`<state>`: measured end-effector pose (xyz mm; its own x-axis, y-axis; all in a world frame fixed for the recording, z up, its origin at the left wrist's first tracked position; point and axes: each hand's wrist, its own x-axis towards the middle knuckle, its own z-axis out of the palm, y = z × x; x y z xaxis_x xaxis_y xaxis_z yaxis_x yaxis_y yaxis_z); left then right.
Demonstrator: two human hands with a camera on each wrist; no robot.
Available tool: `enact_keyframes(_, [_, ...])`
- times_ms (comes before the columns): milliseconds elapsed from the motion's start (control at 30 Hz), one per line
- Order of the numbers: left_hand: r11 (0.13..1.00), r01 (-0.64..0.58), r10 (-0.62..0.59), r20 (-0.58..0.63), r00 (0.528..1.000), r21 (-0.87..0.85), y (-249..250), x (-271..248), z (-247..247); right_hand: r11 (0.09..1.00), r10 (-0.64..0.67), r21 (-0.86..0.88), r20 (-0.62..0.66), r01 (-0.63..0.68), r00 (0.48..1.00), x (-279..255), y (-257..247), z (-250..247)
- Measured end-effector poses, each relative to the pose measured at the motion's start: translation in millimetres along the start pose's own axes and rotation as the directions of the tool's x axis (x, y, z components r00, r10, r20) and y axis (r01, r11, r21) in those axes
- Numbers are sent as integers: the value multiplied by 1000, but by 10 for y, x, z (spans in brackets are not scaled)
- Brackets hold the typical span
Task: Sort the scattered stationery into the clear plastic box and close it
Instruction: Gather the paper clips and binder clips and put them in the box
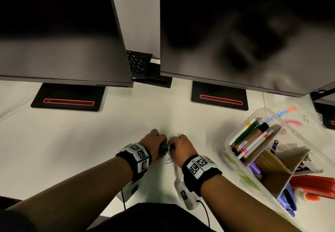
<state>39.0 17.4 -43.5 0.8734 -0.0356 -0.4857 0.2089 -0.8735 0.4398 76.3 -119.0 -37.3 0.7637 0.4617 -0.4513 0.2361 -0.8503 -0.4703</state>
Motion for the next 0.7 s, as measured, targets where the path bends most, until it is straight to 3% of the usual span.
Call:
enact_keyframes(333, [1000,27,-28,14,1000,10,48,79,-39,997,37,72,-102,-29,994,-229,-16,-418])
enact_keyframes(533, [981,-76,64,76,995,176,120,95,-2,935,96,355,-211,-15,973,-519,-59,-938])
enact_keyframes(600, [983,-85,77,56,995,165,170,103,-7,879,164,475,-255,-24,953,-633,79,-1178])
enact_keyframes(700, [989,-60,55,36,998,139,250,122,-10,845,316,529,-378,-77,870,-812,475,-1540])
